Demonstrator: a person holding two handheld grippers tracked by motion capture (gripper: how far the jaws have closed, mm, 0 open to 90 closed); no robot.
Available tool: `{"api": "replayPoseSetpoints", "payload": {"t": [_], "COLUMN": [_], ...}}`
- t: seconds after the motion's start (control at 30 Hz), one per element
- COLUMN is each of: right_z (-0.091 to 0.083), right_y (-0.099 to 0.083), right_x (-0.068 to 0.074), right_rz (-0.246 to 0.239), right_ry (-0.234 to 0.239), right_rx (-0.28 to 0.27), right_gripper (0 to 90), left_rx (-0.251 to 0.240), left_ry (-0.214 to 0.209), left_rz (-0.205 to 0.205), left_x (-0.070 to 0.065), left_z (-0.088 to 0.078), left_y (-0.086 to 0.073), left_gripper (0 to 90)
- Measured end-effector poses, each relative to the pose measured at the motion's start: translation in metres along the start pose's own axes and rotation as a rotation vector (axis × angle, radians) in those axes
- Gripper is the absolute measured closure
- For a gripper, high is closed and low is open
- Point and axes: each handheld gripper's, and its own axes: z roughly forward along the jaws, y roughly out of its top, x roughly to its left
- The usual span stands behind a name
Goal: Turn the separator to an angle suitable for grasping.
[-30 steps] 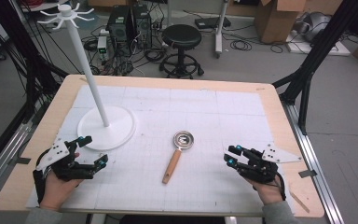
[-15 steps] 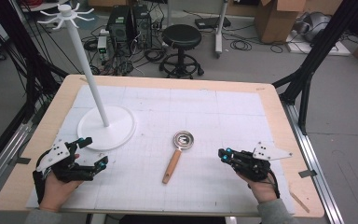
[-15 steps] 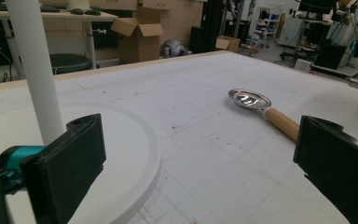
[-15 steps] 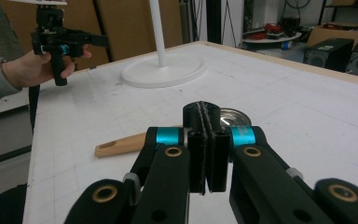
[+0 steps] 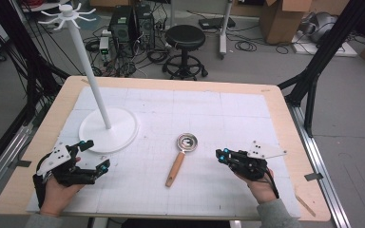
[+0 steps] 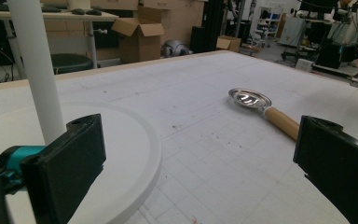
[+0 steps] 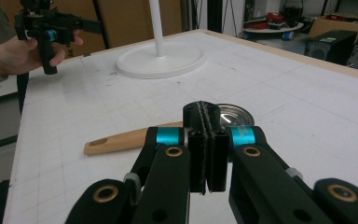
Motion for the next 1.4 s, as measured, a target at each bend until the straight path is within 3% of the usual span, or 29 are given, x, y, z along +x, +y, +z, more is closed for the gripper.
{"api": "replayPoseSetpoints", "payload": {"t": [0.6, 1.4], "right_z": [0.022, 0.051], "right_y": [0.003, 0.007], "right_x": [-0.004, -0.001], "right_rz": [0.013, 0.008], "right_ry": [0.002, 0.058], "right_rx": [0.051, 0.111], "right_gripper": [90.0, 90.0], "left_rx": [0.014, 0.02], "left_ry": [-0.005, -0.008], "left_rz": [-0.005, -0.008], "left_x": [0.0, 0.0], "left_z": [0.001, 0.0], "left_y": [-0.002, -0.002], "left_gripper": [2.6, 2.7]}}
